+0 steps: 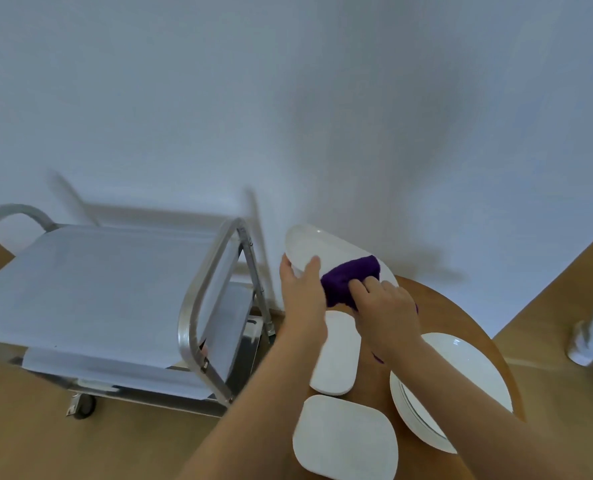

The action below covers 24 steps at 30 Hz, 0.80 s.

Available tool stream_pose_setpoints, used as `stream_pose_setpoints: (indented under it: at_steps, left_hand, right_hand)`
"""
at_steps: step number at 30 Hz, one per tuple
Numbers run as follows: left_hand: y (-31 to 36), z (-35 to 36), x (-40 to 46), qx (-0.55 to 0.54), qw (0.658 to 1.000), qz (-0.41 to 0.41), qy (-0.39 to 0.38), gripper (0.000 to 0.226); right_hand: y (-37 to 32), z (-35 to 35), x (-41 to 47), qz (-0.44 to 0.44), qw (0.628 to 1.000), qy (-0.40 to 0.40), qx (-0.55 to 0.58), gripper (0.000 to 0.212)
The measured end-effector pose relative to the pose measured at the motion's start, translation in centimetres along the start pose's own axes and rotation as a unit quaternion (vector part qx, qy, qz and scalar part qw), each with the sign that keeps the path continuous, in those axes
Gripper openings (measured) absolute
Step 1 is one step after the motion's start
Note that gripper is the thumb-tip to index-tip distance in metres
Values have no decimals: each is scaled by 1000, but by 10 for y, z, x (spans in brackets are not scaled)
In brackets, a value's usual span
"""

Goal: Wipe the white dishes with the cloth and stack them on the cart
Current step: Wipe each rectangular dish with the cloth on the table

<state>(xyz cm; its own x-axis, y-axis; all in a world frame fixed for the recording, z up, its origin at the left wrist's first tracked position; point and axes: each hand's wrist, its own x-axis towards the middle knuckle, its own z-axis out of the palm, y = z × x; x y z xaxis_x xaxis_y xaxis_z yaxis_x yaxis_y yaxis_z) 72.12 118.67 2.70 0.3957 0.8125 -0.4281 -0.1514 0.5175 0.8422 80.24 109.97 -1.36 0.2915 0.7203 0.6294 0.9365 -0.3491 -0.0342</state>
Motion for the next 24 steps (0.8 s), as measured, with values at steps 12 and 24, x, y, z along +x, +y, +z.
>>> stream_pose_setpoints:
  at_steps: [12, 24]
  left_hand:
    - [32, -15, 26, 153, 978, 142, 15, 28]
    - [49, -17, 31, 193, 979, 53, -39, 37]
  right_hand:
    - [17, 11, -35, -137, 989, 64, -5, 42]
    - [-10, 4, -15, -118, 991, 50, 51, 46]
